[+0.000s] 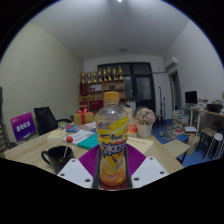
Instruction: Pour water
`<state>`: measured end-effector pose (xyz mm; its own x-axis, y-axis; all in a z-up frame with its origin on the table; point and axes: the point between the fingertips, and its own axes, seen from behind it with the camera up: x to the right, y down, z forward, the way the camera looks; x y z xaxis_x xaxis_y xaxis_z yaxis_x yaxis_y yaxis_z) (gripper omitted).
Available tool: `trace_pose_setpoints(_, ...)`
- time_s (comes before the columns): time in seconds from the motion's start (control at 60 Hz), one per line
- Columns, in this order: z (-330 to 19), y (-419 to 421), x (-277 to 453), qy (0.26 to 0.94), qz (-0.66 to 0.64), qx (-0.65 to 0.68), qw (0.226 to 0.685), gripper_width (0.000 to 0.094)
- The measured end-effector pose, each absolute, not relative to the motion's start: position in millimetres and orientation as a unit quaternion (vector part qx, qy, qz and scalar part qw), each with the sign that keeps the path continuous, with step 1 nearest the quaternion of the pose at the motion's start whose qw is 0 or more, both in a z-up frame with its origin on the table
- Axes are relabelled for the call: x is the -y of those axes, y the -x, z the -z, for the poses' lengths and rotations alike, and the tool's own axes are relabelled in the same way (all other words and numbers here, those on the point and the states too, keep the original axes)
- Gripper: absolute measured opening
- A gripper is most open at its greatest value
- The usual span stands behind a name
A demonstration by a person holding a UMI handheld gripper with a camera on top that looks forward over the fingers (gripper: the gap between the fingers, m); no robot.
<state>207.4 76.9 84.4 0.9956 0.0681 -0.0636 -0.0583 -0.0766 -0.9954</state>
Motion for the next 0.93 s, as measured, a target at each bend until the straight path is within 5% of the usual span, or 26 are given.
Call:
trace_pose_setpoints(0.183, -82.5, -208.7, -67.0, 0.736, -0.035, 0.018, 0.676, 0.0532)
trace_pose_setpoints(0.317, -91.4, -216.2, -40.4, 0.742, -0.015, 0.029, 0.670, 0.0834)
trace_pose_setpoints(0.517, -103.9, -236.8, 38.9, 0.749, 0.022, 0.020, 0.662, 0.0832)
trace_pose_setpoints(0.933, -65.3, -256.7, 197.7, 0.770, -0.034, -0.023, 0.637, 0.0828)
